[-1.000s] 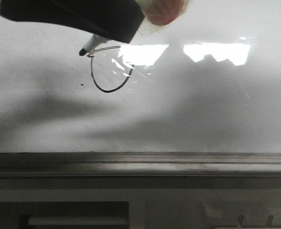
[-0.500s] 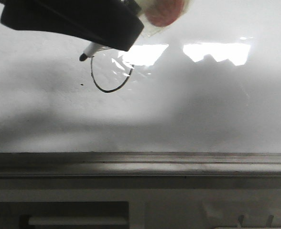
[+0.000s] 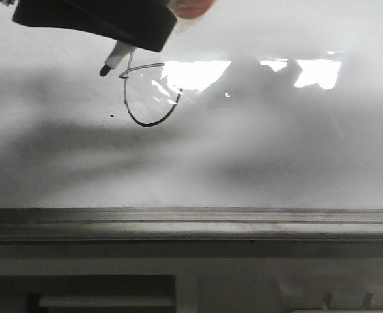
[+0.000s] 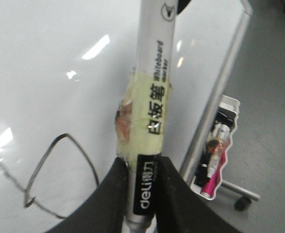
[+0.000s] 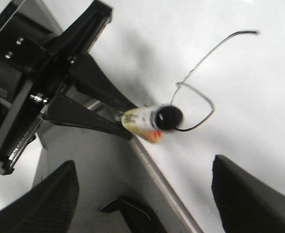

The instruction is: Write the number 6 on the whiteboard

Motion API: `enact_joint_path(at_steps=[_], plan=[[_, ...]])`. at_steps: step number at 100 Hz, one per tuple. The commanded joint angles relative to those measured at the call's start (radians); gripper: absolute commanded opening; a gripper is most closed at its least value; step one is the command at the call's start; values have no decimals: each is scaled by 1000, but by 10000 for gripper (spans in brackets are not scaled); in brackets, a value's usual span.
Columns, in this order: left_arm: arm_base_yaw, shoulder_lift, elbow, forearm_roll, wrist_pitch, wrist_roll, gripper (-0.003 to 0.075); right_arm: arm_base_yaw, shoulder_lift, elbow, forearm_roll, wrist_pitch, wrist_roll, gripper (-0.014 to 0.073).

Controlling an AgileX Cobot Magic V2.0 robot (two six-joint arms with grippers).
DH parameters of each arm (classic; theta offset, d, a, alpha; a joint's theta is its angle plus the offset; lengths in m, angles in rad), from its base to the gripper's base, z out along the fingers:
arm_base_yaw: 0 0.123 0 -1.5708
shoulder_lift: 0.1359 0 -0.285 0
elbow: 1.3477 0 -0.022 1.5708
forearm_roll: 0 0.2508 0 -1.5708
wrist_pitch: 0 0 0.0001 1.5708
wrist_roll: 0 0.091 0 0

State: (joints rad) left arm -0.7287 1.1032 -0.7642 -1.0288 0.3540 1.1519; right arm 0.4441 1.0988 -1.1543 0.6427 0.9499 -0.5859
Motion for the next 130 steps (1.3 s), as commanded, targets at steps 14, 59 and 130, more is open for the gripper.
enact_joint_path(at_steps=[14, 59, 130], plan=[[1, -138, 125, -225, -364, -117, -20, -118, -120, 28, 23, -83, -13, 521], [1, -78, 174, -456, -578, -117, -20, -130, -203, 177, 61, -235, -11, 521], [1, -66, 174, -455, -595, -117, 25, -130, -203, 177, 64, -230, -9, 521]])
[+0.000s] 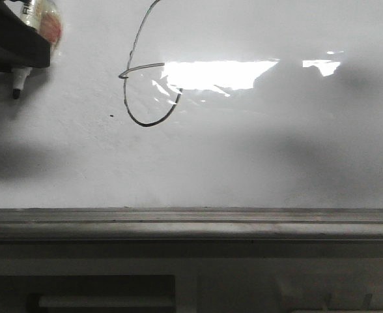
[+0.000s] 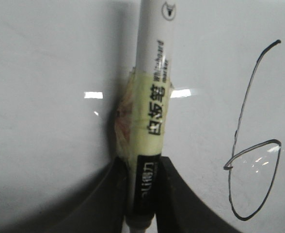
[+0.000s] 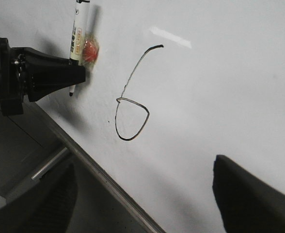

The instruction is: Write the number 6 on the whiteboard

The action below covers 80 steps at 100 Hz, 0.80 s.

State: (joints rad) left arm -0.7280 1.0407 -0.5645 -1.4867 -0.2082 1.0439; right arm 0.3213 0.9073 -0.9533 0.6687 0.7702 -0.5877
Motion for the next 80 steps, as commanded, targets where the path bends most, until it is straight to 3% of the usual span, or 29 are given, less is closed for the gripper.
enact_joint_path(at_steps=[1, 31, 45, 55, 68, 80], plan=[[1, -3, -26, 3, -33, -9, 36, -8, -11, -24, 38, -50, -8, 521], [1, -5, -26, 3, -51, -9, 377, -8, -11, -24, 38, -49, -8, 521], [1, -16, -26, 24, -51, -9, 487, -8, -11, -24, 29, -49, -8, 521], [1, -46, -26, 26, -42, 26, 532, -12, -18, -24, 19, -49, -8, 521], [1, -134, -26, 26, -17, 132, 536, -12, -53, -24, -5, -50, -8, 514], [1, -244, -24, 26, 13, 245, 531, -12, -121, 18, -10, -93, -8, 403]])
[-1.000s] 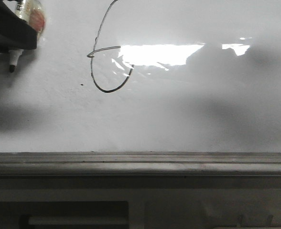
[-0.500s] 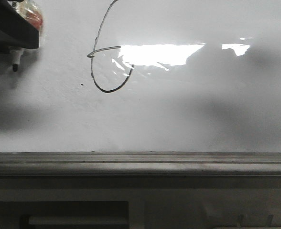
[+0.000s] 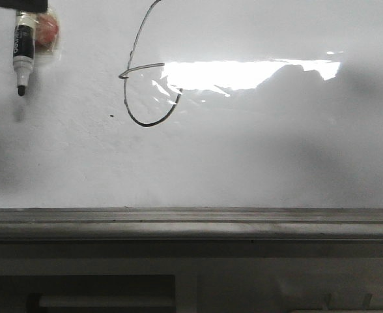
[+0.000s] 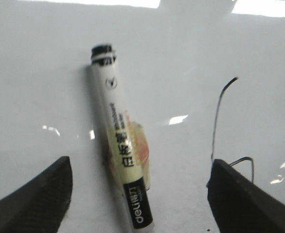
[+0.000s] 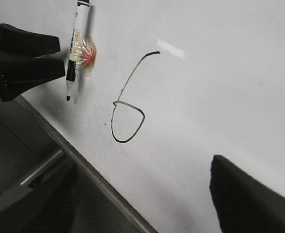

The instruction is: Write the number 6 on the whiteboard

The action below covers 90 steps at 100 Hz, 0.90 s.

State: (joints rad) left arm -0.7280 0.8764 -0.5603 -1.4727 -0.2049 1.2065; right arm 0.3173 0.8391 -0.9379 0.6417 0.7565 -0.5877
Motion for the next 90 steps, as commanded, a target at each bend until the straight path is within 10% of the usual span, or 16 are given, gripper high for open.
enact_joint_path(at_steps=[1, 16, 25, 34, 90], plan=[[1, -87, -26, 12, 11, 87, 529, -8, -58, 8, 17, -89, -8, 394], [1, -238, 3, 12, 37, 140, 397, -8, -183, 154, 22, -259, 6, 122], [1, -313, 49, 15, 84, 183, 204, -8, -277, 255, 22, -375, 6, -65], [1, -383, 113, 43, 126, 222, -13, -8, -361, 357, 22, -482, -21, -67], [1, -713, 339, 46, 80, 224, -20, -8, -724, 689, 44, -637, -87, -67]])
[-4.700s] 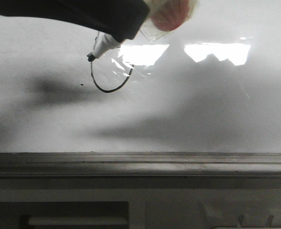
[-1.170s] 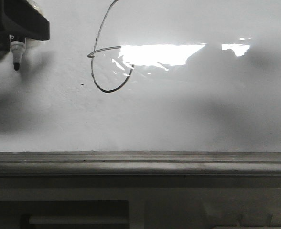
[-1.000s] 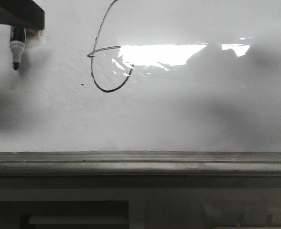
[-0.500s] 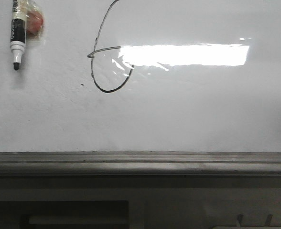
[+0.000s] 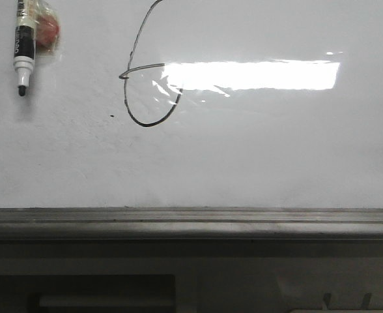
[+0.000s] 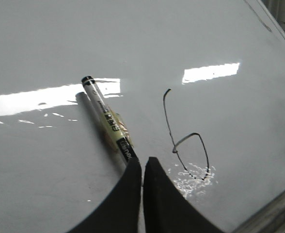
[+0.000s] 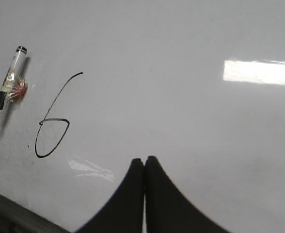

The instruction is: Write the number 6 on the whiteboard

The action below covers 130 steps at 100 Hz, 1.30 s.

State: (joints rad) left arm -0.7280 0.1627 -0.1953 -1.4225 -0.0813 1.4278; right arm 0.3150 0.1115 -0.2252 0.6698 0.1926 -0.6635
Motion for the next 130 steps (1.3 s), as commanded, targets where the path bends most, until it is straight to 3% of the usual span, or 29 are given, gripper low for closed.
enact_joint_path(at_steps=[1, 102, 108, 115, 130], plan=[[1, 1, -26, -4, -47, 3, -20, -6, 4, -24, 16, -70, -11, -67], [1, 1, -26, -35, -67, 1, -20, -6, 4, -24, 21, -59, -11, -67], [5, 1, -24, 71, -71, -18, -20, -6, 4, -24, 21, -59, -11, -67], [37, 3, -20, 245, -73, -143, -20, -6, 4, -24, 21, -59, -11, -67], [200, 24, 36, 737, -56, -664, -20, -6, 4, -24, 21, -59, -11, -67]])
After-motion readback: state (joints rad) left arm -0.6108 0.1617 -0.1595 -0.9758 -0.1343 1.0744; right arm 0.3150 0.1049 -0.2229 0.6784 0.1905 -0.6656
